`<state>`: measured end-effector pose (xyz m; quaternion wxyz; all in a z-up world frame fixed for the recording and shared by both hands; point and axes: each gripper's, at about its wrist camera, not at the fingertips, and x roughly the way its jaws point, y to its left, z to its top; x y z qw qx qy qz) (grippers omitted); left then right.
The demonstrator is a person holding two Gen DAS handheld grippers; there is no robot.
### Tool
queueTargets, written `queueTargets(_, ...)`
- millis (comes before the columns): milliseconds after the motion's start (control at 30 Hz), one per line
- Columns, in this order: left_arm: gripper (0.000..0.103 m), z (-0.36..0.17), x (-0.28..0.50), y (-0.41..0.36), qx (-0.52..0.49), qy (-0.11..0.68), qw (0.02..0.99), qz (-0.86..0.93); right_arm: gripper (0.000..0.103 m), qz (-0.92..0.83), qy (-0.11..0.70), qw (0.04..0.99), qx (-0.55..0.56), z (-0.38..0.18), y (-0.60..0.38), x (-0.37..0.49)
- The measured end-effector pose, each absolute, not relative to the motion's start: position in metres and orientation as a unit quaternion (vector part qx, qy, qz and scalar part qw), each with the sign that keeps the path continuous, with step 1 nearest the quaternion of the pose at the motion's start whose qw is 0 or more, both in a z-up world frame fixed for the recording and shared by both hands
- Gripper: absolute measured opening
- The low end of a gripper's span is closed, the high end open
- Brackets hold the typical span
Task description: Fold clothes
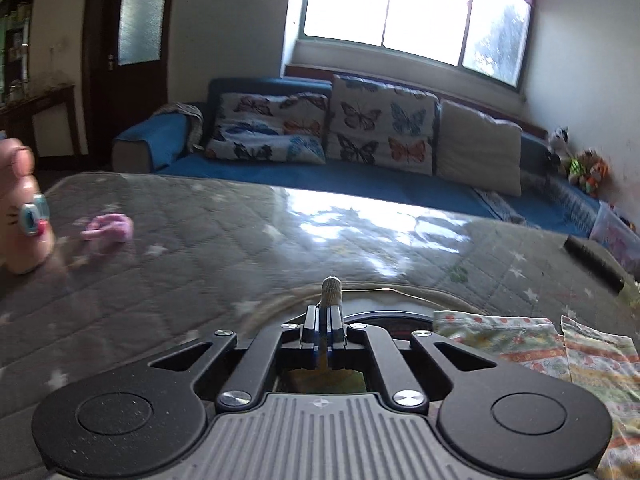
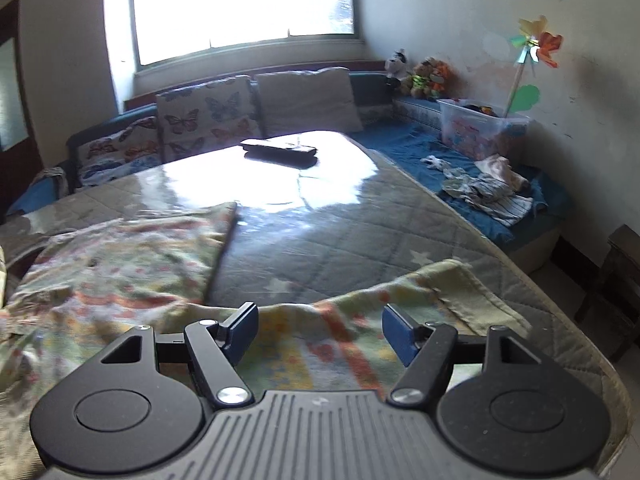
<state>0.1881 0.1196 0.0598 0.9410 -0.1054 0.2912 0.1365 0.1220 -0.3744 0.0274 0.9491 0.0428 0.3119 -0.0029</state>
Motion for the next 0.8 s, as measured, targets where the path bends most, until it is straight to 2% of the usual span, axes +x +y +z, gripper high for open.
queueTargets(233, 0.004, 0.073, 0.093, 0.151, -0.137, 0.25, 0.942, 0.177, 0.07, 0.108, 0.304, 0.946, 0.026, 0.046, -0.319, 0.108)
queueTargets(433, 0.004, 0.057, 0.035, 0.168, -0.135, 0.245, 0.935, 0.217, 0.071, 0.233, 0.319, 0.919, -0.007, 0.049, -0.251, 0.093)
queueTargets(567, 0.004, 0.035, 0.02, 0.178, -0.149, 0.272, 0.922, 0.231, 0.071, 0.301, 0.324, 0.895, -0.05, 0.041, -0.2, 0.081)
queueTargets(800, 0.003, 0.024, 0.003, 0.186, -0.172, 0.266, 0.916, 0.248, 0.07, 0.346, 0.324, 0.875, -0.097, 0.031, -0.154, 0.066)
